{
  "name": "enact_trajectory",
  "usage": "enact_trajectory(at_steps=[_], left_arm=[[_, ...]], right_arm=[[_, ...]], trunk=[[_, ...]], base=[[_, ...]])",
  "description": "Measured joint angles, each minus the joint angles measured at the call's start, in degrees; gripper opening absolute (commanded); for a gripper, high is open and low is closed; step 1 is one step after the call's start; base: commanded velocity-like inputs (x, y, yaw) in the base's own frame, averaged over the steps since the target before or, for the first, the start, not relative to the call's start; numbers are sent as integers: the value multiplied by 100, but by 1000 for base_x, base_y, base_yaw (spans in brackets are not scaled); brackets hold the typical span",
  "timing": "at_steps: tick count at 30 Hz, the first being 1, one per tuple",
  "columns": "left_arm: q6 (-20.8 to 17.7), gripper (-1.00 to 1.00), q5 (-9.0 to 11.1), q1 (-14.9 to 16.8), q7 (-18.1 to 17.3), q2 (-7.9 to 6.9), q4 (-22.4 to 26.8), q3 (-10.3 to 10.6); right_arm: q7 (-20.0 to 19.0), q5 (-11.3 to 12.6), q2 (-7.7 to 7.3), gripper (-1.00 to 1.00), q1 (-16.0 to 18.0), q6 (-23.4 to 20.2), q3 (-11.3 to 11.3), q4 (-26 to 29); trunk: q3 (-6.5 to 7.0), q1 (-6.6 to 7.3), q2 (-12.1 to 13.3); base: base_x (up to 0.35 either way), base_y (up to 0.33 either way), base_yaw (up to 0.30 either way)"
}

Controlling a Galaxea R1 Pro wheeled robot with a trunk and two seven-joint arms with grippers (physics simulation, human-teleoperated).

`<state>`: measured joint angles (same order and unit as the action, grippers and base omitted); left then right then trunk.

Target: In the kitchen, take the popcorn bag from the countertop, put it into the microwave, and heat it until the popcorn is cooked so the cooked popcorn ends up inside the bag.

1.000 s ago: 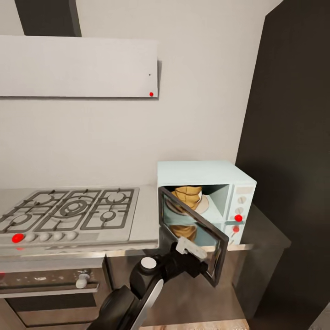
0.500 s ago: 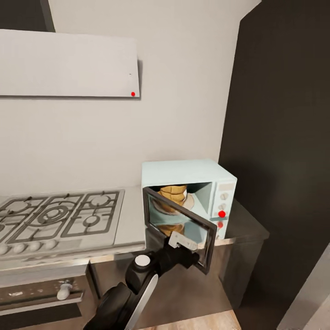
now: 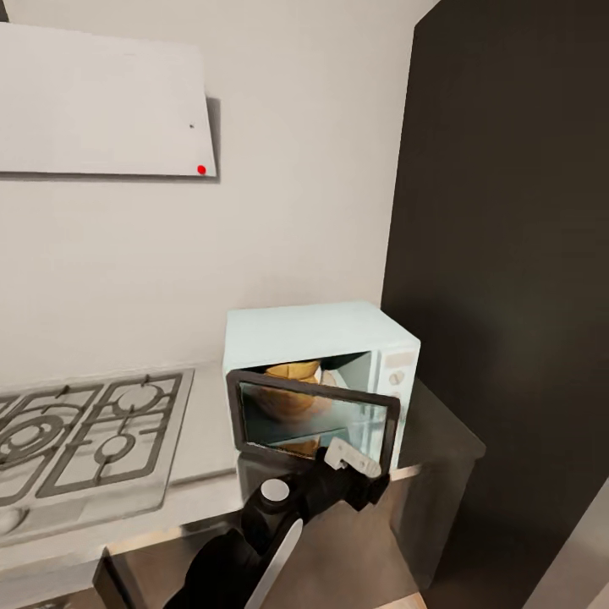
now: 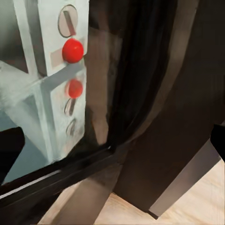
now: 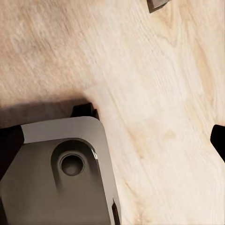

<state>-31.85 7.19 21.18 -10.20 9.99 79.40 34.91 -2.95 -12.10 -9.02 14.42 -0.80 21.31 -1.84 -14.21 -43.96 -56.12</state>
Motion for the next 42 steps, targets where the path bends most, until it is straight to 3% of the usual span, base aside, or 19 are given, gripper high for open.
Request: enact_trajectory(at_steps=[20,21,22,23,32,35,42], left_arm=[[98,100,30,-5,9,0,108,-2],[138,100,41,-5,226,-1,108,-8],[136,100,199,-7,388,-1,118,17],[135,100,166,-8,410,-1,124,39],[143,100,183,-8,432,-2,152,55],[151,100,76,-4,458,-1,314,-3],[141,100,73,-5,462,0,333,5]], right_arm=[[1,0,-22,100,1,-6,0,-1],[1,0,-25,100,1,-8,0,-1],[1,-1,-27,100,1,-9,0,-1],[1,0,-26,100,1,-9,1,-1],[1,-5,-26,100,1,-9,0,-1],[-2,-2,-35,100,1,-8,0,-1],[-9,-7,-53,100,1,-10,0,-1]], trunk=[[0,0,0],[0,-1,0],[-1,-2,0],[-2,-2,0],[-1,-3,1],[0,-6,1],[0,-6,2]], base=[[287,0,-125],[46,0,0],[24,0,0],[15,0,0],[2,0,0],[-254,0,0],[-340,0,0]])
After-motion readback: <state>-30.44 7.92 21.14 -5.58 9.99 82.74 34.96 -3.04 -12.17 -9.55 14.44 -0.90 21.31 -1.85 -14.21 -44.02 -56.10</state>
